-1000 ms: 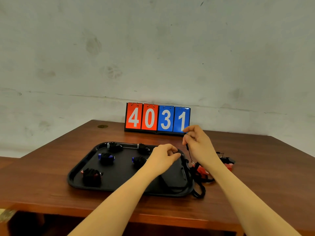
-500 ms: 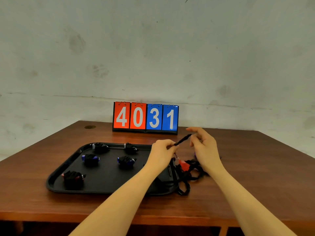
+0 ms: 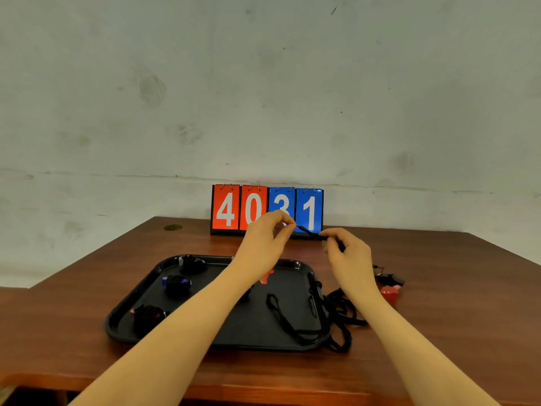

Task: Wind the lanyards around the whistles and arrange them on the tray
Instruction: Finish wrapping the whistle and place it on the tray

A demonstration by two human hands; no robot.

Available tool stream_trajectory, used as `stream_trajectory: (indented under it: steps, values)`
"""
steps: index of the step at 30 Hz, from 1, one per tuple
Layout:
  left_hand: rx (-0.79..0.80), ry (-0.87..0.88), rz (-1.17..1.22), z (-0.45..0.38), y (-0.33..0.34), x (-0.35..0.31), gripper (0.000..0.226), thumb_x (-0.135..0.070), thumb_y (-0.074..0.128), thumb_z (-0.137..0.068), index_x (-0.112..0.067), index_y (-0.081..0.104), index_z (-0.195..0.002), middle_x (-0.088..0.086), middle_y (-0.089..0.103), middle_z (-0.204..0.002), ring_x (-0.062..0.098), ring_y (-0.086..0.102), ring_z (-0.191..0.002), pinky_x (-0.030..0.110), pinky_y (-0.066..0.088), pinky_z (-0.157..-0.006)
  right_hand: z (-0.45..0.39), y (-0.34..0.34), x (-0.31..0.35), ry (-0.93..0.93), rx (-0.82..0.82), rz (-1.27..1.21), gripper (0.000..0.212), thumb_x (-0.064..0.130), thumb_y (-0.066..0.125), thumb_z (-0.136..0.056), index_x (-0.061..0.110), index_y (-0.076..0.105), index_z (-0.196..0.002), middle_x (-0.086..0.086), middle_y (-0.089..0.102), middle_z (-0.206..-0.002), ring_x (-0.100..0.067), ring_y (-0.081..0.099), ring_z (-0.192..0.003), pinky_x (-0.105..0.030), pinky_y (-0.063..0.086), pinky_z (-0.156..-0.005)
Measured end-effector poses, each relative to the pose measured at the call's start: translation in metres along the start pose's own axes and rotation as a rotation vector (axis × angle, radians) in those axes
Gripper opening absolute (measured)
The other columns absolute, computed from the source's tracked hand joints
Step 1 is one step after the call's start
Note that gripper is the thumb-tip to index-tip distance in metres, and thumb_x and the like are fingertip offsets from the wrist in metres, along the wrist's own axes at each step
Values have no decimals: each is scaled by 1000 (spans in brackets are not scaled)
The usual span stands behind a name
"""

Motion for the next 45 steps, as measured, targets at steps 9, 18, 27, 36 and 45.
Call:
stream_trajectory:
  steps: [9, 18, 27, 36, 45]
  values:
    - [30, 114, -175, -8, -3, 20, 15, -18, 54, -92, -13, 65, -101, -3, 54, -91, 3, 48, -76, 9, 39, -72, 4, 58, 12, -61, 224, -199, 19, 30, 65, -80, 37, 62, -97, 14, 62, -104, -7, 55, -108, -41, 43, -100]
    - [46, -37, -181, -9, 6, 64, 14, -25, 57, -90, -18, 59, -102, -9, 60, -90, 4, 55, -83, 16, 47, -76, -15, 82, 7, 92, 153, -456, 10, 12, 47, -95, 16, 53, -87, -2, 58, -69, -6, 54, -52, -18, 48, -54]
    - [84, -86, -83, -12, 9, 89, 28, -32, 57, -89, -22, 56, -115, -9, 57, -110, 3, 51, -98, 8, 41, -78, -38, 75, -23, 198, -128, -453, 5, 17, 52, -92, 16, 57, -94, 5, 61, -89, -3, 57, -82, -15, 42, -67]
    - [190, -172, 130, -8, 7, 94, 42, -15, 30, -99, -21, 33, -141, 9, 51, -126, 27, 49, -116, 27, 44, -93, -40, 73, -32, 226, -133, -413, 5, 16, 54, -92, 17, 59, -92, 6, 60, -80, -2, 52, -66, -10, 43, -59]
    - [-2, -170, 135, -5, -15, 101, 15, -18, 56, -90, -16, 57, -105, -1, 66, -77, 0, 61, -59, 7, 48, -62, -35, 74, -45, 304, -118, -452, 6, 19, 54, -92, 17, 56, -87, 4, 58, -79, -2, 42, -59, -12, 36, -45]
Point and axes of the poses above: each hand's wrist, its own z-axis away from the middle knuckle, its own y-axis out of the palm, x = y × z, the point moved 9 cm from there along -z, towards the middle knuckle
